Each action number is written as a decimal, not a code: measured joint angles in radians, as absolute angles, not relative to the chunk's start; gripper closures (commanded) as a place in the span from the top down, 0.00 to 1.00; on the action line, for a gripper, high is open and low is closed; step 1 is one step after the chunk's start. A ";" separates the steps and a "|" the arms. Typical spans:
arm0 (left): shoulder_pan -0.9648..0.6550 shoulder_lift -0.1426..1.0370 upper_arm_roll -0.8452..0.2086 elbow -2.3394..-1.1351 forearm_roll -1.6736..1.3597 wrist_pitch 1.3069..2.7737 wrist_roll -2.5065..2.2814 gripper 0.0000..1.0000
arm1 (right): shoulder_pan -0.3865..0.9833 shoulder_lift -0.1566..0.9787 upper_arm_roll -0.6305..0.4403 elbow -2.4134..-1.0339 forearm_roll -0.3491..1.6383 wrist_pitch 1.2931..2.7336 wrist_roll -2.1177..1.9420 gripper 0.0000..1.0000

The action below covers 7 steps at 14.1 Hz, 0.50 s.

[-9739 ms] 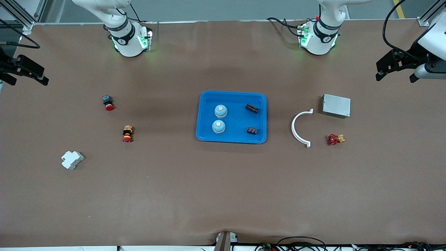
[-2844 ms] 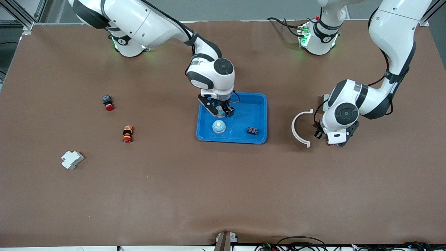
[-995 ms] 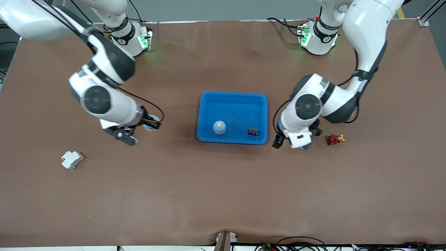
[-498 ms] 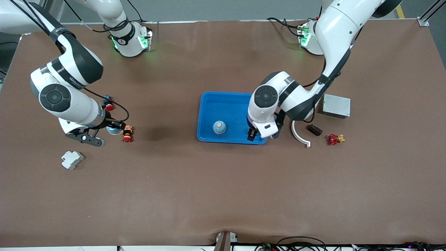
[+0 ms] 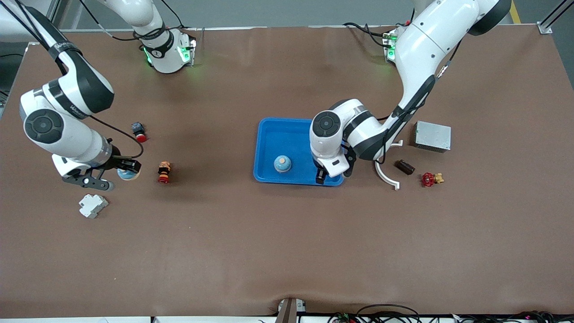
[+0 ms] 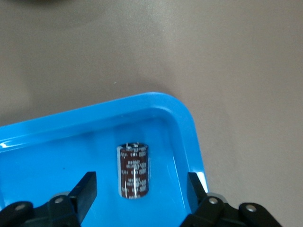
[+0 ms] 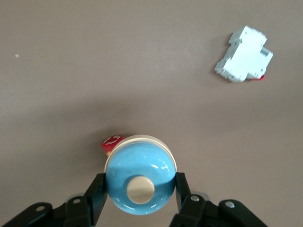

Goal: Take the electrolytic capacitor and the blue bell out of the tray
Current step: 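Carry the bell with the right gripper while the left gripper grasps another capacitor, then lift the capacitor with the left gripper while the right gripper lowers the bell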

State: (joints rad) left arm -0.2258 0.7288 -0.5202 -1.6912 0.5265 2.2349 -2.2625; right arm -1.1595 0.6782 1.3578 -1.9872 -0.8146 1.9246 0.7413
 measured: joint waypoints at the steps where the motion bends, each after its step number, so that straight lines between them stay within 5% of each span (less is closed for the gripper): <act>1: -0.226 0.735 -0.518 -1.691 0.533 2.235 -2.262 0.82 | -1.189 0.679 1.357 -2.021 -0.852 1.959 0.733 0.00; 5: -0.227 0.752 -0.518 -1.696 0.542 2.235 -2.262 0.81 | -1.263 0.679 1.307 -2.142 -0.971 2.111 0.732 0.00; 7: -0.228 0.755 -0.518 -1.698 0.542 2.235 -2.262 0.67 | -1.269 0.679 1.248 -2.184 -0.983 2.205 0.731 0.00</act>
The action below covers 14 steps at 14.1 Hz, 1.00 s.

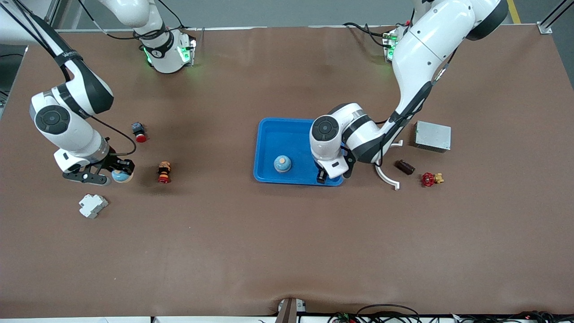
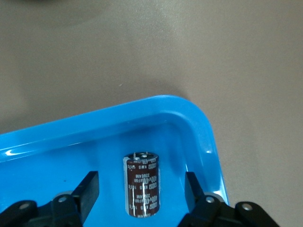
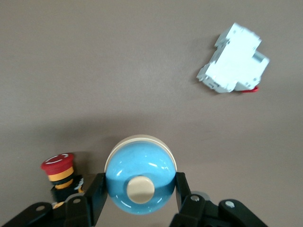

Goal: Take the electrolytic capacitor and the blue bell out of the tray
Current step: 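Lift the capacitor with the left gripper while the right gripper lowers the bell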

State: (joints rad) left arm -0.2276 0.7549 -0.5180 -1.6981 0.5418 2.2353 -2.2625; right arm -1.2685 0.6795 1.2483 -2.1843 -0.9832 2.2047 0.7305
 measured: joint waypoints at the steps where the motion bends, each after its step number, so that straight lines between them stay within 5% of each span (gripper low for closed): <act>1: -0.228 0.755 -0.518 -1.699 0.542 2.235 -2.262 0.51 | -1.269 0.680 1.227 -2.199 -0.985 2.232 0.730 0.00; 3: -0.229 0.756 -0.518 -1.701 0.542 2.235 -2.262 0.10 | -1.268 0.680 1.201 -2.216 -0.985 2.262 0.729 0.00; 4: -0.229 0.757 -0.518 -1.702 0.543 2.235 -2.262 0.00 | -1.267 0.680 1.192 -2.222 -0.985 2.268 0.728 0.00; 14: -0.231 0.719 -0.520 -1.688 0.558 2.180 -2.175 0.00 | -1.204 0.680 1.080 -2.235 -1.032 2.318 0.725 0.00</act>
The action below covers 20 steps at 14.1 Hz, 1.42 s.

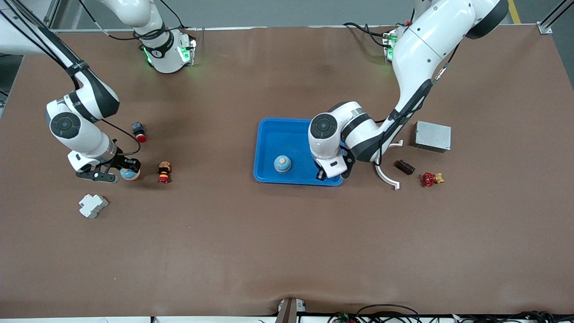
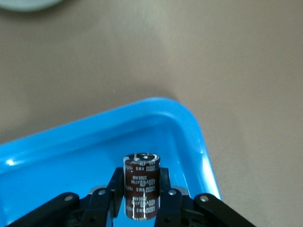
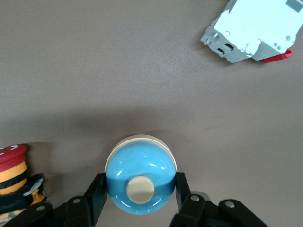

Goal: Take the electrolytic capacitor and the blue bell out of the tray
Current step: 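Lift the capacitor with the left gripper while the right gripper lowers the bell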

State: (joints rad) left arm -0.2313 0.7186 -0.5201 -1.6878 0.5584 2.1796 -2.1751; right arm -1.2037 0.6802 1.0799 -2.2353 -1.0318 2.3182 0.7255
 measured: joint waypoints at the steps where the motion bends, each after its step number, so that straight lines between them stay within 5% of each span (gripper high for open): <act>1: -0.230 0.696 -0.521 -1.680 0.558 2.130 -2.129 0.00 | -1.193 0.680 1.062 -2.235 -1.045 2.332 0.725 0.00; 5: -0.184 0.605 -0.520 -1.644 0.519 2.009 -1.934 0.00 | -1.164 0.680 1.019 -2.235 -1.054 2.357 0.726 0.00; 17: 0.171 0.519 -0.519 -1.628 0.429 1.957 -1.340 0.00 | -1.127 0.680 0.966 -2.232 -1.055 2.434 0.726 0.00; 18: 0.199 0.518 -0.519 -1.627 0.429 1.957 -1.299 0.00 | -1.124 0.678 0.965 -2.231 -1.055 2.436 0.727 0.20; 19: 0.226 0.517 -0.518 -1.626 0.429 1.957 -1.256 0.00 | -1.122 0.678 0.963 -2.230 -1.055 2.437 0.730 0.99; 20: 0.252 0.517 -0.518 -1.625 0.428 1.957 -1.204 0.00 | -1.121 0.678 0.962 -2.230 -1.055 2.437 0.739 1.00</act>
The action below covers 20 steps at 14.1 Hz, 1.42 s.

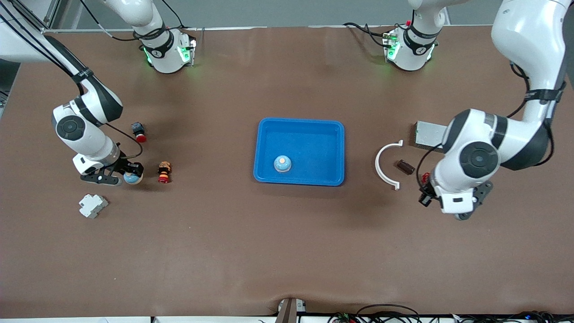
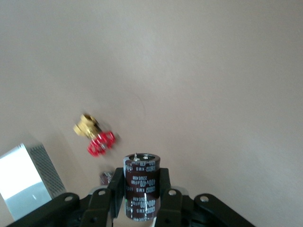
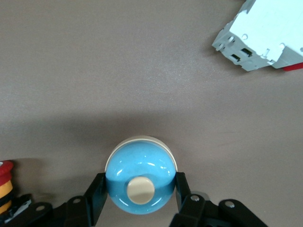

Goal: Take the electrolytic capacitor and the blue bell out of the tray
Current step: 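Lift the capacitor with the left gripper while the right gripper lowers the bell, then release the bell with the right gripper while the left gripper carries the capacitor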

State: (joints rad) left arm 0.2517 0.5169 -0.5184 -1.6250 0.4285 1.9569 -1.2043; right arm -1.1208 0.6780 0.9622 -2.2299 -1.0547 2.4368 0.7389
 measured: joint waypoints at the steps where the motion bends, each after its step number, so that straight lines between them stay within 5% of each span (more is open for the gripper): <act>1: 0.278 0.516 -0.518 -1.623 0.428 1.957 -1.146 0.00 | -1.119 0.678 0.960 -2.230 -1.055 2.438 0.748 1.00; 8: 0.367 0.503 -0.517 -1.615 0.428 1.957 -0.935 0.00 | -1.100 0.677 0.969 -2.210 -1.064 2.401 0.760 1.00; 11: 0.404 0.505 -0.512 -1.615 0.428 1.953 -0.853 0.00 | -1.098 0.671 1.094 -2.151 -1.065 2.188 0.770 1.00; 15: 0.460 0.539 -0.507 -1.626 0.434 1.984 -0.794 0.00 | -1.072 0.656 1.213 -2.129 -1.054 2.084 0.924 1.00; 20: 0.516 0.586 -0.505 -1.740 0.496 2.158 -0.787 0.00 | -0.794 0.655 1.271 -2.013 -0.939 1.889 1.260 1.00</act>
State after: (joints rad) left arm 0.5158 0.5859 -0.5052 -1.7400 0.4958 2.1578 -0.7874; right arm -0.7940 0.6550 1.2712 -2.0133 -0.9391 1.8890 1.2598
